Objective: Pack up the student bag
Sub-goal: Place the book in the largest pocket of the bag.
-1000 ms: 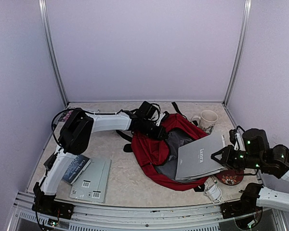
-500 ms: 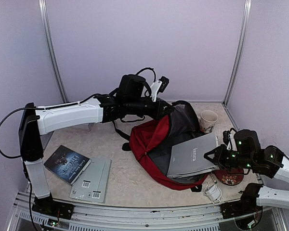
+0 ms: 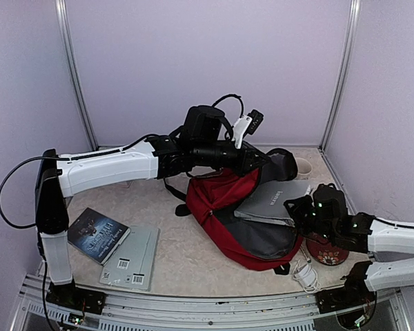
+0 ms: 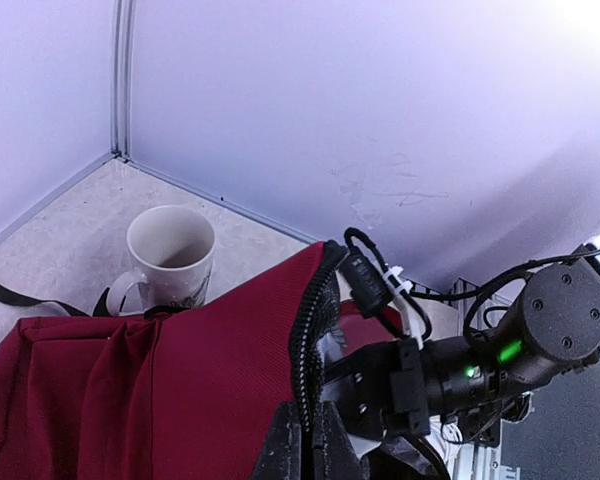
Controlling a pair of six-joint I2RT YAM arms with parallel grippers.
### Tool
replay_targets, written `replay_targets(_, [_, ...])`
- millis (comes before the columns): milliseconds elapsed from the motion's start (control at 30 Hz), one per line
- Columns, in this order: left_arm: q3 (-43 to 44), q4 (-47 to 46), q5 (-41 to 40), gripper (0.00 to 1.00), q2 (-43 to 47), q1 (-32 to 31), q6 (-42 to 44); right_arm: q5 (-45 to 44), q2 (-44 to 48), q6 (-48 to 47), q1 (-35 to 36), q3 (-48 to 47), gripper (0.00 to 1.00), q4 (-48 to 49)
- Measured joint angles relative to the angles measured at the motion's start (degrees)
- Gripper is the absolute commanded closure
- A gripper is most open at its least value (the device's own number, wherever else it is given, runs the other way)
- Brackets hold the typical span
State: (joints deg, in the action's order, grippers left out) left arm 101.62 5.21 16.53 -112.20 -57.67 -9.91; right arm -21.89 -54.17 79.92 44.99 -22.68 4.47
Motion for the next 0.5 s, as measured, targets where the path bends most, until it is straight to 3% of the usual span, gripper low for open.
replay_targets(200, [0.37,-0.09,0.37,1.0,-0.02,0.55,0.63,-0.42,-12.31,-0.68,4.48,-9.77,0.2,5.03])
replay_targets(300, [-0.83,-0.7,-0.04,1.0,0.63,1.73,0.94,1.97,-13.49,-3.69,5.9,-12.33,0.17,3.37])
replay_targets(500, [-4.02,-1.95,-0.5,1.0,2.14,3.63,1.29,10.86,-13.46,-10.16,11.13,-14.93,0.19,-12.5])
